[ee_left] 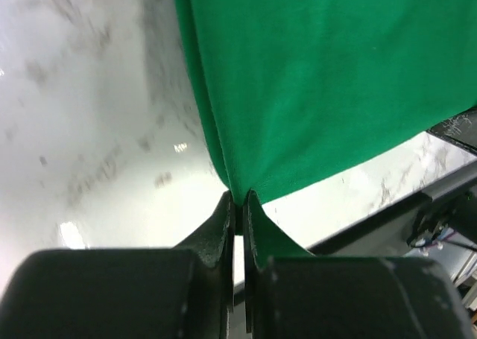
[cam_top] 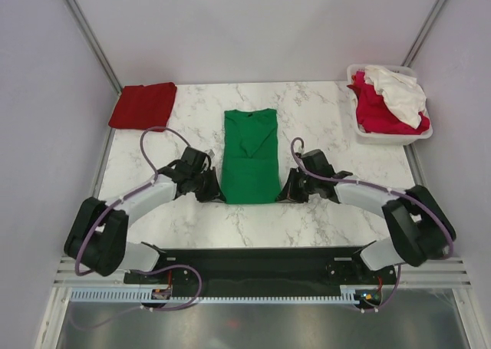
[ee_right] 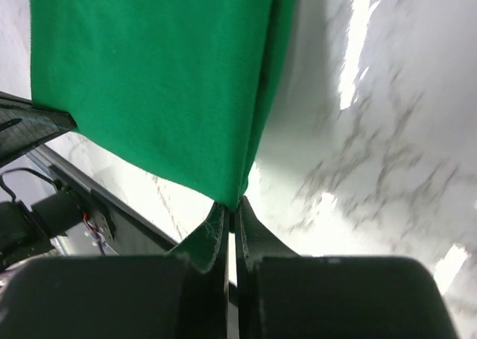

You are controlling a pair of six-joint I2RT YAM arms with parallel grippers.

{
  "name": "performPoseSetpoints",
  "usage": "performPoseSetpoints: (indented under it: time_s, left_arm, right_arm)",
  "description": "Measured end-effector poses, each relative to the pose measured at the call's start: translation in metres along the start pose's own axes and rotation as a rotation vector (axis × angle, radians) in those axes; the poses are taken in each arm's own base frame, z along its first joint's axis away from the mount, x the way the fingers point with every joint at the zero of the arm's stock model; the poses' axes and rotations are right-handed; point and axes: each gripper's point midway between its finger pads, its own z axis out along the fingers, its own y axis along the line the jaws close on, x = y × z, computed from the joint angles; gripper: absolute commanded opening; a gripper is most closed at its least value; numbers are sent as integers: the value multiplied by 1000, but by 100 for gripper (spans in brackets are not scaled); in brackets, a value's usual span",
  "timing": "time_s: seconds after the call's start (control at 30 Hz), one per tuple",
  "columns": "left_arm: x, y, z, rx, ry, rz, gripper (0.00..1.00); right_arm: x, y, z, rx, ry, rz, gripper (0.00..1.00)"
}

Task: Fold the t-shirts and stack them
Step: Fold the tshirt

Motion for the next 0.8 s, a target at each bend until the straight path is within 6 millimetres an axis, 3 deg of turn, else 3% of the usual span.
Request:
performPoseSetpoints:
  time_s: [0.23,0.37,0.5,0.6,0.7,0.8]
  left_arm:
    - [37,-28,-55,95,-51,58,2]
    - [43,-37,-89,103,-76,51,2]
    - [26,-55,-117,100,-116,53,2]
    - [1,-71,-130,79,-149,59,2]
    - [-23,-81,-127,37,-157,69,2]
    - [-44,-81,-115,-16,-138,66,2]
  right_arm:
    - [46,48,-48,-59,-49,-120,0]
    - [48,62,-76,-86,-114,-121,0]
    - [32,71,-93,-34,-163,-120,0]
    - [5,89,-102,15,-224,-152,0]
    - [-22,100,-100,73,-271,-184,0]
    - [-43,95,-91,144,-286,-190,0]
